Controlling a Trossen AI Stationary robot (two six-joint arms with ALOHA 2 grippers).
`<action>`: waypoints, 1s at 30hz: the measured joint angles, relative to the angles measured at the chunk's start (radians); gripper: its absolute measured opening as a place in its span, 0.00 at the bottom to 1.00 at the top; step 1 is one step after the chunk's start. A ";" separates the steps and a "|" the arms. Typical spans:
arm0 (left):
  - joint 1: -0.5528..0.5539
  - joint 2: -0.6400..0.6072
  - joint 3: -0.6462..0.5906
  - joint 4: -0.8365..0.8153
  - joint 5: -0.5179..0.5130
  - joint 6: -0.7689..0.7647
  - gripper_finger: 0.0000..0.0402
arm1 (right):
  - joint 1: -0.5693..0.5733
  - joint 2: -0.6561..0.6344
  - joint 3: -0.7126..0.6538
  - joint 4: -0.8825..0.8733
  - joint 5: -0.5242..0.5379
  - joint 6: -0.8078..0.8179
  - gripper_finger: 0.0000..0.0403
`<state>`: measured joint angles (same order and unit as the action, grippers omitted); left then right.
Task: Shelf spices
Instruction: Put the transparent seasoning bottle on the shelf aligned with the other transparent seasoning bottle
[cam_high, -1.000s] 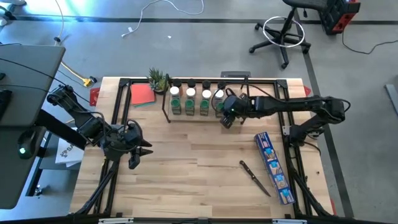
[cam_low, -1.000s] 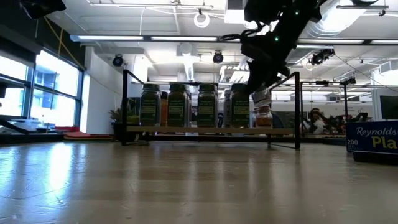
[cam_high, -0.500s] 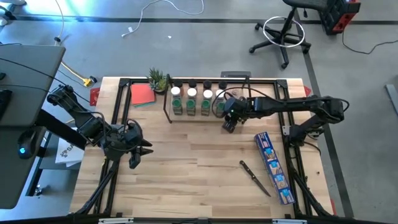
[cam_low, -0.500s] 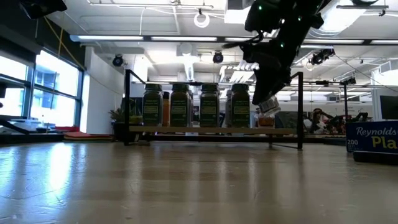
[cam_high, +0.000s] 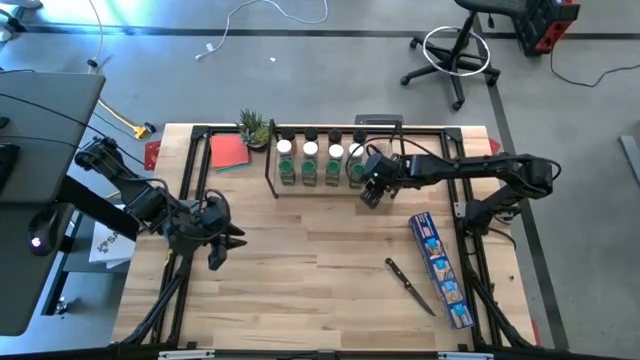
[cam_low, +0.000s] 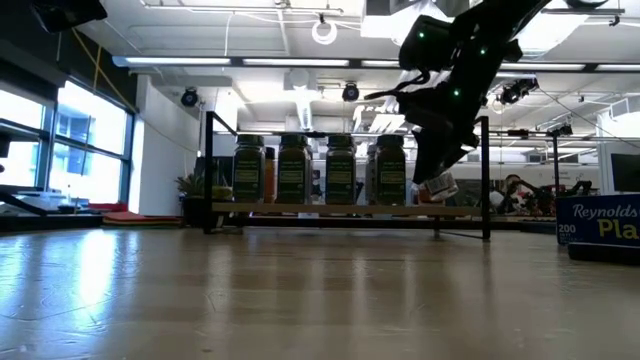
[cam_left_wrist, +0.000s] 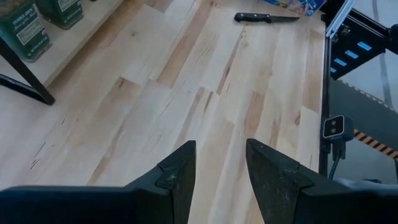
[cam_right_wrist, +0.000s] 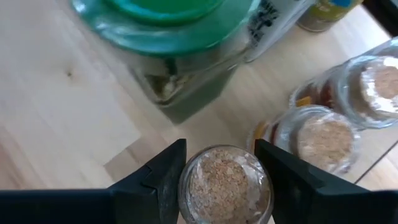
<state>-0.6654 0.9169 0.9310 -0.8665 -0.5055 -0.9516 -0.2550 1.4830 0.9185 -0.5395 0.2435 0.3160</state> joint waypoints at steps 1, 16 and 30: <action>0.005 0.000 0.000 0.000 0.000 0.000 0.34 | -0.001 0.000 0.000 0.000 0.000 0.000 0.44; 0.018 0.000 0.000 0.000 0.009 0.003 0.34 | -0.001 0.000 0.000 -0.002 0.023 -0.011 0.46; 0.018 0.000 0.000 0.000 0.009 0.003 0.34 | 0.000 0.000 0.009 -0.081 0.037 -0.060 0.63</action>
<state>-0.6472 0.9169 0.9310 -0.8662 -0.4964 -0.9491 -0.2550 1.4830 0.9279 -0.6203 0.2802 0.2557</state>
